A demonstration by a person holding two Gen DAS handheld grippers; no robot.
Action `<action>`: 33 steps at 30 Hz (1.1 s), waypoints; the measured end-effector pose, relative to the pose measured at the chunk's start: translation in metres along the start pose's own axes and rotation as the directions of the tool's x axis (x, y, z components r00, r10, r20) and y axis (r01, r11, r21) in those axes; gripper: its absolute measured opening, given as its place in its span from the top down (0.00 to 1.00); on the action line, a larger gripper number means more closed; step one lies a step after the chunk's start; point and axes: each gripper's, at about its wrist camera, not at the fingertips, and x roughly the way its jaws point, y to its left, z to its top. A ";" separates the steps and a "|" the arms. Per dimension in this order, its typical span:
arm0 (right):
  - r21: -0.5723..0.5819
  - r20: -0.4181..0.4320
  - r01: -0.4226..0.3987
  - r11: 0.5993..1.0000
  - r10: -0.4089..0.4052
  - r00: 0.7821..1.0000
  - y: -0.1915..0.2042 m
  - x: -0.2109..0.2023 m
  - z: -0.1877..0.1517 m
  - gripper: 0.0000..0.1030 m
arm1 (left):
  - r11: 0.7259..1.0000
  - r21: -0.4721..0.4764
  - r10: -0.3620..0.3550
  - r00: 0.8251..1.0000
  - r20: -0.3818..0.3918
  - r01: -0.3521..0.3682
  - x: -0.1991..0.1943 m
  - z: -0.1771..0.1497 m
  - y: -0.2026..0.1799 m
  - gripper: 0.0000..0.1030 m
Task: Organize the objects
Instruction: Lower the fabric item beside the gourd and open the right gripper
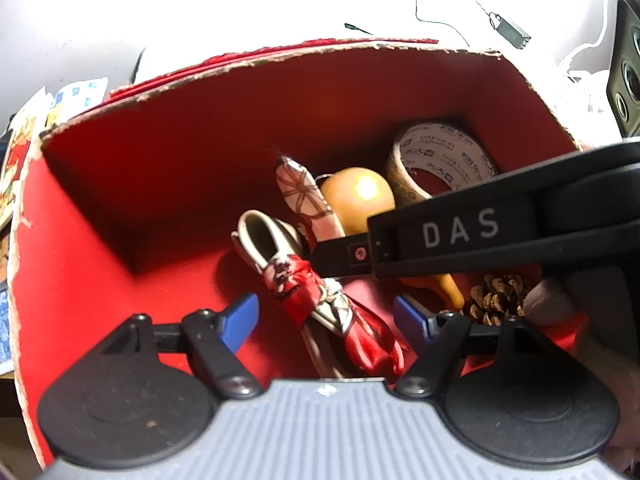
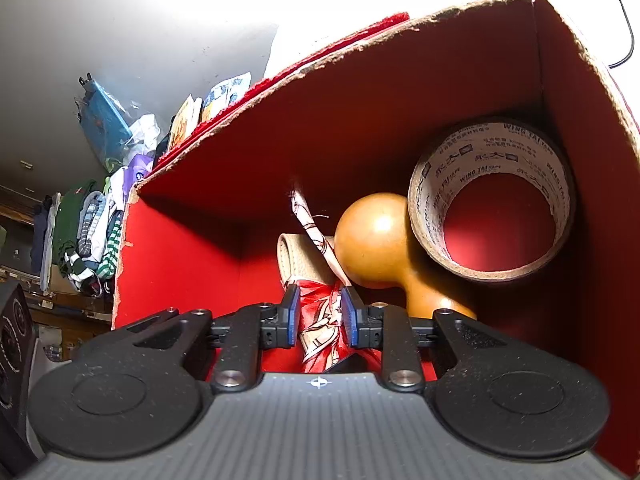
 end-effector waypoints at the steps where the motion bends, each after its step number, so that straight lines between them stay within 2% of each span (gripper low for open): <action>1: -0.001 0.000 -0.001 1.000 0.001 1.000 0.000 0.000 0.000 0.75 | 1.000 0.000 0.003 1.000 0.001 -0.003 0.000 0.000 0.000 0.26; 33: -0.014 0.000 -0.012 1.000 0.012 1.000 0.001 0.000 -0.001 0.74 | 0.996 0.004 0.088 0.996 0.015 -0.088 0.000 0.002 -0.003 0.27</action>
